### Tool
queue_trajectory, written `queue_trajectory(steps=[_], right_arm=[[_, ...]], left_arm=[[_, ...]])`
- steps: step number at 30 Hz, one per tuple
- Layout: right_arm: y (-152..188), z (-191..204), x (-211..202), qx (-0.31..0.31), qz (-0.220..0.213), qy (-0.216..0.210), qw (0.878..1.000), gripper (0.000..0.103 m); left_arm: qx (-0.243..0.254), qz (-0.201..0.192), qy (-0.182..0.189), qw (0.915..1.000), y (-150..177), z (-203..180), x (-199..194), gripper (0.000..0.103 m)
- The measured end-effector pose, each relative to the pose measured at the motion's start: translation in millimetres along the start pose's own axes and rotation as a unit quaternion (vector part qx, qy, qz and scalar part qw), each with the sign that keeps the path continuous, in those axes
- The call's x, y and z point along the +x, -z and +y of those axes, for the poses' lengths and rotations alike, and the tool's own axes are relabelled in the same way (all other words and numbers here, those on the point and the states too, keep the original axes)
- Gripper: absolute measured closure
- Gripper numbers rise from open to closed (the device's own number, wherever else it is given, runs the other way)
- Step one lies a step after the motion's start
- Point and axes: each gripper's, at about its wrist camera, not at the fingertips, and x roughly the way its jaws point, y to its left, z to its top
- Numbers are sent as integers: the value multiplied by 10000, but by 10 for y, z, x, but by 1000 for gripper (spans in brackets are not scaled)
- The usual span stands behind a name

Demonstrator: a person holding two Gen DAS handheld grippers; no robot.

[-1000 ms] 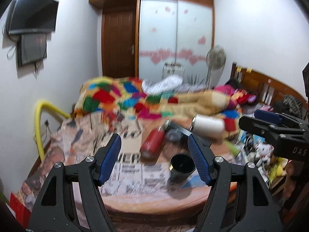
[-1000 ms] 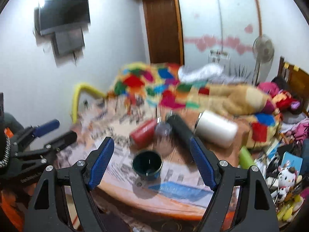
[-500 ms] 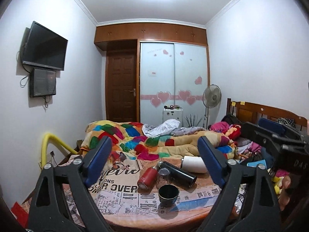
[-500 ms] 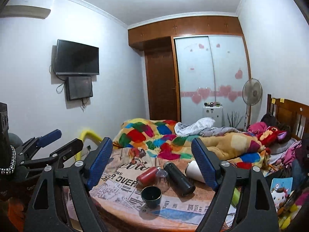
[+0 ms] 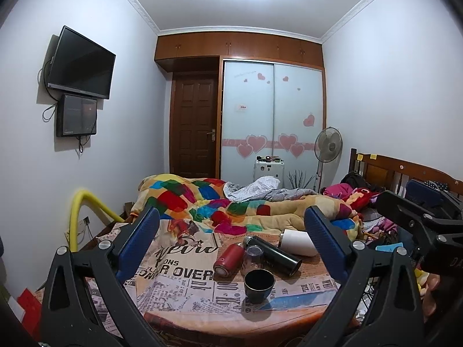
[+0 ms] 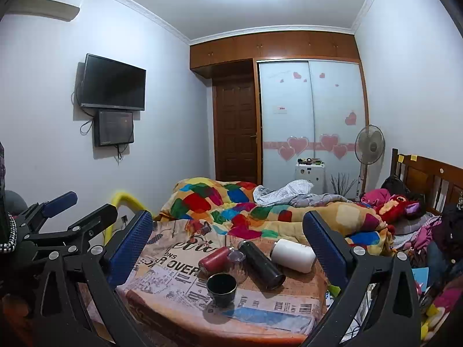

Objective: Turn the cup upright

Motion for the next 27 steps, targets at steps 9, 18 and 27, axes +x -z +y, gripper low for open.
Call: queue_trajectory(steps=[9, 18, 27], right_arm=[[5, 6, -18, -12, 13, -10, 10000, 0], [2, 17, -42, -4, 12, -8, 10000, 0], [23, 20, -63, -5, 19, -7, 10000, 0]], left_arm=[[13, 24, 11, 10000, 15, 12, -1, 2], [31, 37, 44, 10000, 20, 0, 4, 1], [39, 65, 82, 9999, 18, -28, 26, 1]])
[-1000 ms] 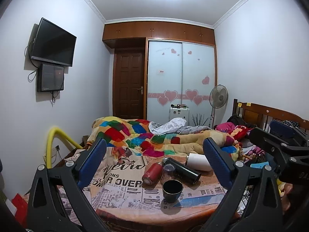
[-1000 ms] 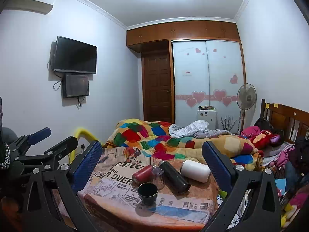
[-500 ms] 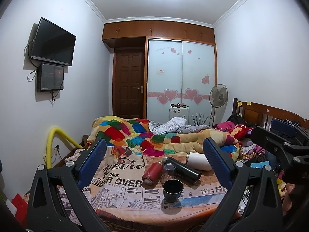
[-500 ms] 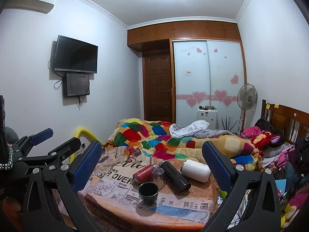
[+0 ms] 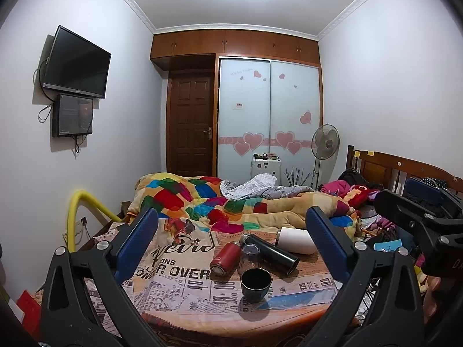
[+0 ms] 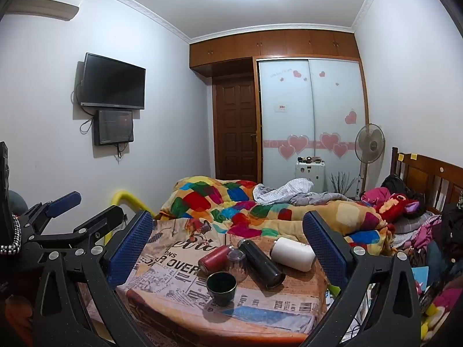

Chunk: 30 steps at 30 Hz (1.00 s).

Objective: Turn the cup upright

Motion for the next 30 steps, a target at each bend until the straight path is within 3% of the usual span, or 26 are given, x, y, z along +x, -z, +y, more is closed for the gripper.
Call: queue_trajectory(steps=[30], right_arm=[[33, -26, -14, -41, 14, 12, 10000, 0]], left_arm=[[-25, 83, 106, 9999, 6, -30, 43, 0]])
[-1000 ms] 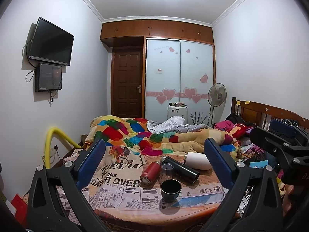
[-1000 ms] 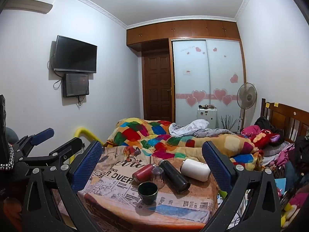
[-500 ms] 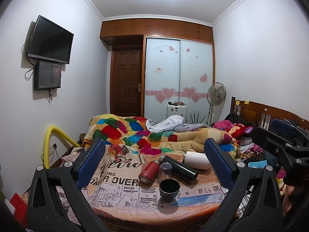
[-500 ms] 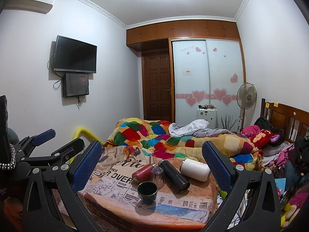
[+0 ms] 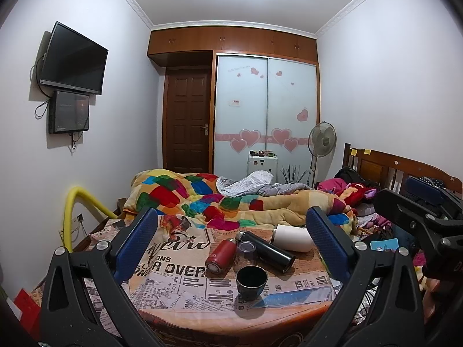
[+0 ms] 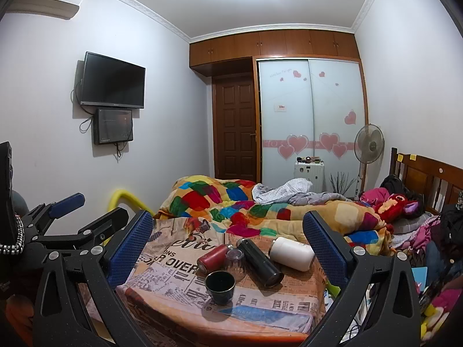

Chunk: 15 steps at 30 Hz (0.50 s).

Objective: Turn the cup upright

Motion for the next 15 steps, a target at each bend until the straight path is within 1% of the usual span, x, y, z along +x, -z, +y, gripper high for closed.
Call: queue_trajectory(steps=[15], right_arm=[[-10, -8, 2, 8, 8, -2, 10000, 0]], left_arm=[[6, 4, 17, 10000, -8, -4, -5, 0]])
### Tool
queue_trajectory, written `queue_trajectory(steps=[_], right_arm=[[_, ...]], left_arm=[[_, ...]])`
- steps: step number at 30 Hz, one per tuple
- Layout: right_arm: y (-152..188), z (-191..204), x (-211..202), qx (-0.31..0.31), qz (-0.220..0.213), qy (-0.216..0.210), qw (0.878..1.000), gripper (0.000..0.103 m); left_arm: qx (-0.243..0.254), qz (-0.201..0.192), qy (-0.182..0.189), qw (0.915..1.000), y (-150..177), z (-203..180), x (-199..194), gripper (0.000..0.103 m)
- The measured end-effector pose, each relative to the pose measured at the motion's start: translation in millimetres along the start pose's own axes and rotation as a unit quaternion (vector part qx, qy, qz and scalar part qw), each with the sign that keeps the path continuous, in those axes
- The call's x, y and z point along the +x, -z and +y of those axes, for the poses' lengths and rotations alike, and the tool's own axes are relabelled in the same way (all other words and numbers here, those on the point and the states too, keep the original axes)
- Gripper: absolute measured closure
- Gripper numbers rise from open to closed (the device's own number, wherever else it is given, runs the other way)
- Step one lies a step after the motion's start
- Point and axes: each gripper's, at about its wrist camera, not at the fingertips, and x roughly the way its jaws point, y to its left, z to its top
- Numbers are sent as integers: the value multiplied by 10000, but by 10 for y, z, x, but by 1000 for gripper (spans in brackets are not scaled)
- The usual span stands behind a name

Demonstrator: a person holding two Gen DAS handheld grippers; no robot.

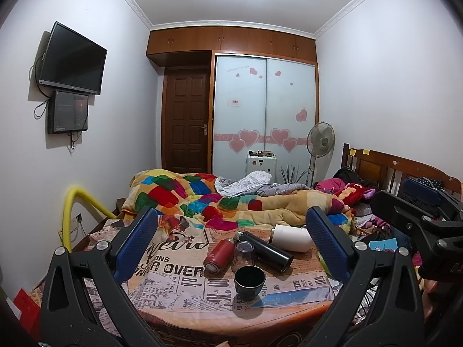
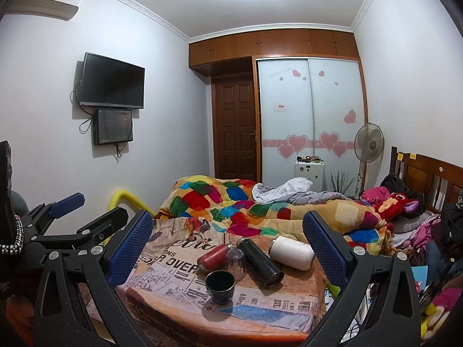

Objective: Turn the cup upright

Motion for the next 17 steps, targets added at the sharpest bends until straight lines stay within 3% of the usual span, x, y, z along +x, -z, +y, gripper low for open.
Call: queue_trajectory(steps=[17], right_arm=[[65, 47, 59, 0, 133, 26, 9999, 0]], left_arm=[[-71, 84, 12, 9999, 73, 16, 39, 0]])
